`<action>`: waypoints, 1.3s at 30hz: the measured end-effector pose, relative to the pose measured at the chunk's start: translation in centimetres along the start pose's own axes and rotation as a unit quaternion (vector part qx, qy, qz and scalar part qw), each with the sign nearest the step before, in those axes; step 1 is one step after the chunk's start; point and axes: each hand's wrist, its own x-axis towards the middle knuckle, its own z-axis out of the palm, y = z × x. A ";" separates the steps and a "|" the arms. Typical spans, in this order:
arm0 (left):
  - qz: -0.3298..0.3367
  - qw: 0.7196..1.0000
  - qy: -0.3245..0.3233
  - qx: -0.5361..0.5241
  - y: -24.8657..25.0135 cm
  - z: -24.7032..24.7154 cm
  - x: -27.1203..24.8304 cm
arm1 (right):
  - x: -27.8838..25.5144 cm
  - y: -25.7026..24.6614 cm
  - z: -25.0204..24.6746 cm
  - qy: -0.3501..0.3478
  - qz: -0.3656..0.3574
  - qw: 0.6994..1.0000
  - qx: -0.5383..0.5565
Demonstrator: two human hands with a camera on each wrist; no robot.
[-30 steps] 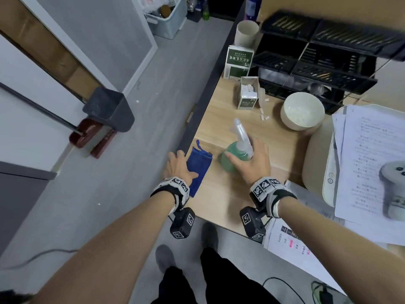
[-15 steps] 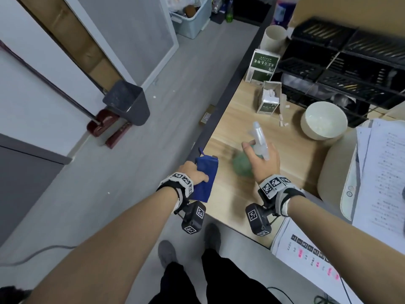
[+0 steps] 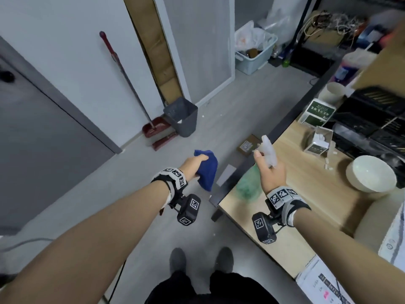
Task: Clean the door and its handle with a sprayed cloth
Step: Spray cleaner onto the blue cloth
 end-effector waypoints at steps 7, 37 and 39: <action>0.108 0.992 0.060 0.003 3.1 -10.3 -4.3 | 0.6 -6.8 8.3 -0.091 -0.119 0.988 -0.028; 0.160 0.951 0.071 -0.254 4.2 -33.8 -7.8 | -6.5 -23.2 31.7 -0.352 -0.151 0.922 -0.060; 0.164 0.946 0.066 -0.270 4.3 -34.5 -8.1 | -6.9 -23.3 32.1 -0.352 -0.153 0.920 -0.082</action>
